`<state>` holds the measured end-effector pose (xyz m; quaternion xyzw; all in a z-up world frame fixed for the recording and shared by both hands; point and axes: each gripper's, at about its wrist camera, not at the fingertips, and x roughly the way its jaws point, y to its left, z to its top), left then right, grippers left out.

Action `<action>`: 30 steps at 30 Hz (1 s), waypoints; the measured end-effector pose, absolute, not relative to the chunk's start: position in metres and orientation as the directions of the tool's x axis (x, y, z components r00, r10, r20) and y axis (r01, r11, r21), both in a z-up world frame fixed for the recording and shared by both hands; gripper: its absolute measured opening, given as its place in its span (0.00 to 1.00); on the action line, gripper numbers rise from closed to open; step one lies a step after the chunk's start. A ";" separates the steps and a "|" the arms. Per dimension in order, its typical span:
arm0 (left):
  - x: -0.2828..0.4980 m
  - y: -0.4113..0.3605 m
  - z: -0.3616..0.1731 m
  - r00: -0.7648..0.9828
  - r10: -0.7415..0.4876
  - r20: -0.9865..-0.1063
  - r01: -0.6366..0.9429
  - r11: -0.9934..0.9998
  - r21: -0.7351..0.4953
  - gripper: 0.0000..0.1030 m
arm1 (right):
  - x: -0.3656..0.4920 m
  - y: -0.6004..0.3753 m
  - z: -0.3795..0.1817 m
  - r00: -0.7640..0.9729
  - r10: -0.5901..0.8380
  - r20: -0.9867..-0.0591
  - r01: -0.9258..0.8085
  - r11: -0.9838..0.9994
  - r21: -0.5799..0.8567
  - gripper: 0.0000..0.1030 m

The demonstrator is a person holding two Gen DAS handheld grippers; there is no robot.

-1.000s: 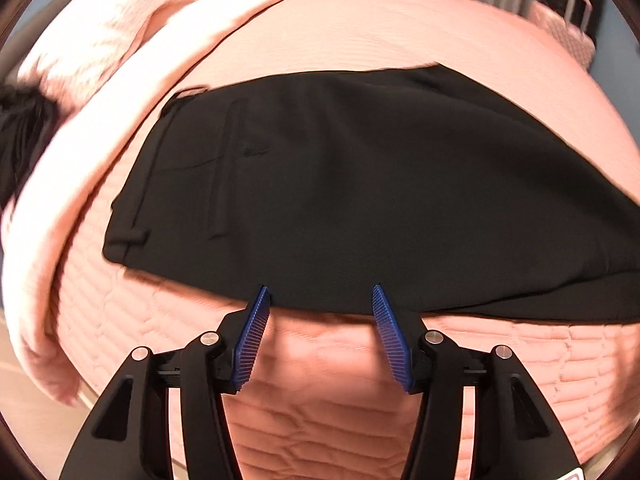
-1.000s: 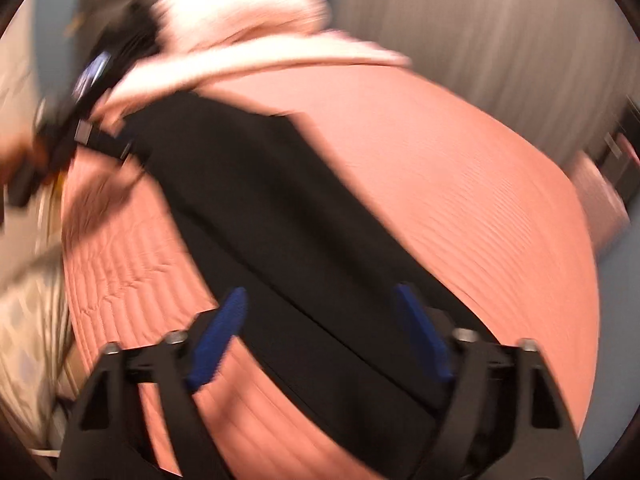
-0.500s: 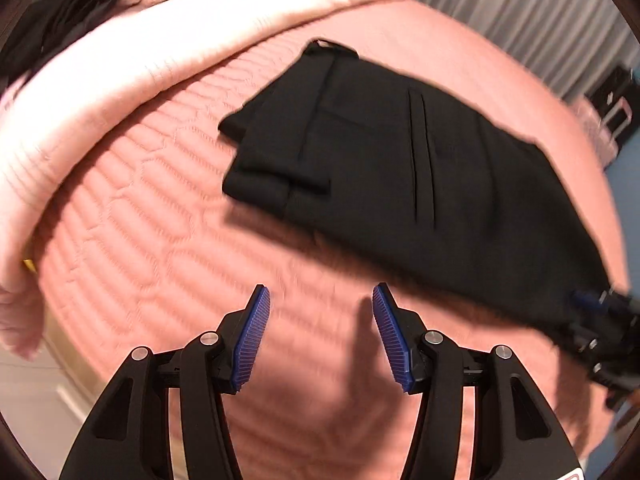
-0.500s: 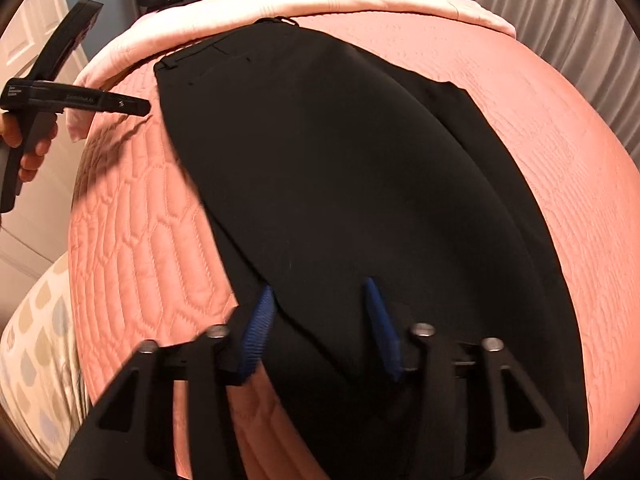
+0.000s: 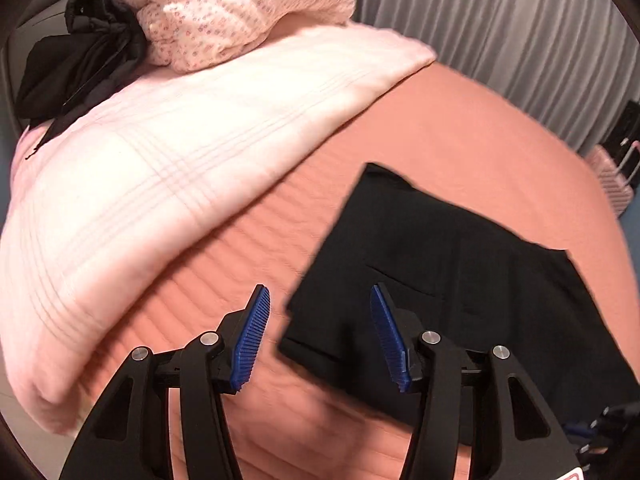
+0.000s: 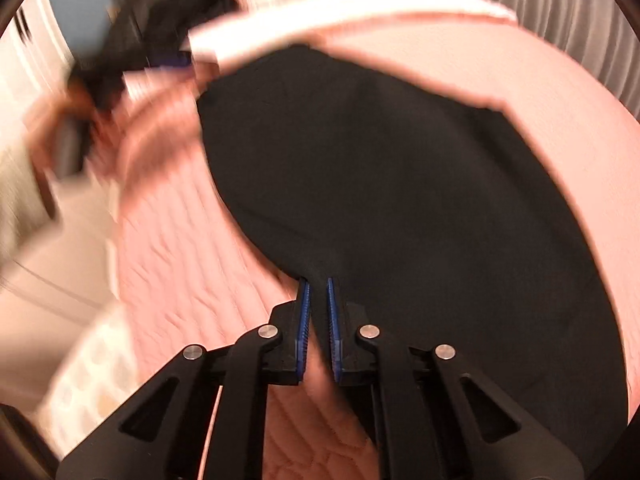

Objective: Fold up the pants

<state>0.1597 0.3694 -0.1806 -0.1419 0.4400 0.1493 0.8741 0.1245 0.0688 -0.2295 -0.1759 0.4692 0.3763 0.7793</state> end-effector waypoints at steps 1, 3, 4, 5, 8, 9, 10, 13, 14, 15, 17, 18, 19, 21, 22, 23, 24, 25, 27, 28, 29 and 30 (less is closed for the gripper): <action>0.157 0.375 -0.179 0.566 0.133 -0.814 -0.393 0.911 -0.125 0.49 | 0.121 0.066 -0.223 0.287 0.436 -0.853 -0.732 0.674 0.098 0.10; 0.142 0.381 -0.169 0.588 0.131 -0.798 -0.383 0.914 -0.133 0.49 | 0.114 0.058 -0.201 0.292 0.497 -0.817 -0.713 0.683 0.160 0.16; 0.134 0.380 -0.166 0.592 0.139 -0.794 -0.376 0.919 -0.120 0.50 | 0.112 0.053 -0.191 0.284 0.542 -0.791 -0.718 0.667 0.198 0.16; 0.126 0.380 -0.166 0.592 0.140 -0.793 -0.369 0.922 -0.113 0.50 | 0.112 0.050 -0.181 0.270 0.590 -0.761 -0.728 0.643 0.240 0.16; 0.121 0.365 -0.173 0.582 0.110 -0.806 -0.336 0.935 -0.115 0.50 | 0.141 0.048 -0.159 0.320 0.609 -0.726 -0.716 0.657 0.236 0.18; 0.123 0.354 -0.175 0.576 0.101 -0.811 -0.316 0.943 -0.108 0.50 | 0.166 0.050 -0.158 0.372 0.557 -0.742 -0.682 0.707 0.188 0.18; 0.126 0.342 -0.177 0.575 0.095 -0.813 -0.294 0.951 -0.097 0.50 | 0.187 0.050 -0.162 0.408 0.499 -0.764 -0.645 0.750 0.145 0.18; 0.137 0.308 -0.188 0.565 0.094 -0.820 -0.222 0.974 -0.041 0.50 | 0.257 0.033 -0.183 0.425 0.361 -0.830 -0.496 0.860 0.121 0.20; 0.142 0.300 -0.192 0.559 0.094 -0.824 -0.194 0.981 -0.020 0.50 | 0.268 0.033 -0.185 0.429 0.348 -0.834 -0.480 0.869 0.116 0.20; 0.146 0.289 -0.197 0.548 0.086 -0.832 -0.159 0.987 -0.003 0.50 | 0.280 0.032 -0.187 0.428 0.341 -0.837 -0.484 0.869 0.106 0.20; 0.154 0.275 -0.206 0.533 0.096 -0.841 -0.120 0.992 0.037 0.50 | 0.298 0.035 -0.191 0.398 0.349 -0.848 -0.507 0.854 0.113 0.20; 0.158 0.270 -0.211 0.529 0.104 -0.842 -0.105 0.993 0.057 0.50 | 0.307 0.045 -0.195 0.380 0.352 -0.855 -0.523 0.844 0.115 0.20; 0.160 0.268 -0.215 0.527 0.113 -0.842 -0.101 0.992 0.070 0.50 | 0.313 0.046 -0.196 0.363 0.356 -0.861 -0.538 0.834 0.118 0.20; 0.165 0.269 -0.220 0.535 0.122 -0.836 -0.110 0.991 0.074 0.57 | 0.323 0.055 -0.200 0.342 0.348 -0.873 -0.561 0.821 0.108 0.24; 0.167 0.272 -0.222 0.543 0.123 -0.830 -0.120 0.990 0.069 0.63 | 0.327 0.060 -0.204 0.329 0.353 -0.876 -0.573 0.812 0.112 0.32; 0.170 0.276 -0.223 0.547 0.118 -0.829 -0.126 0.990 0.059 0.65 | 0.331 0.066 -0.206 0.320 0.356 -0.878 -0.581 0.806 0.115 0.51; 0.174 0.281 -0.223 0.549 0.098 -0.830 -0.122 0.992 0.037 0.66 | 0.330 0.072 -0.206 0.322 0.363 -0.874 -0.594 0.796 0.112 0.62; 0.178 0.286 -0.224 0.548 0.079 -0.833 -0.121 0.993 0.015 0.66 | 0.327 0.075 -0.206 0.331 0.373 -0.867 -0.608 0.787 0.106 0.62; 0.187 0.294 -0.223 0.550 0.065 -0.833 -0.117 0.993 0.000 0.66 | 0.340 0.086 -0.209 0.356 0.357 -0.864 -0.611 0.788 0.074 0.47; 0.192 0.295 -0.224 0.552 0.081 -0.830 -0.118 0.993 0.018 0.66 | 0.350 0.085 -0.212 0.363 0.347 -0.865 -0.589 0.805 0.075 0.42; 0.198 0.297 -0.224 0.556 0.110 -0.824 -0.121 0.991 0.050 0.66 | 0.361 0.081 -0.215 0.369 0.336 -0.866 -0.551 0.830 0.087 0.36; 0.205 0.298 -0.225 0.560 0.132 -0.818 -0.116 0.990 0.080 0.66 | 0.373 0.074 -0.220 0.352 0.347 -0.869 -0.497 0.856 0.141 0.37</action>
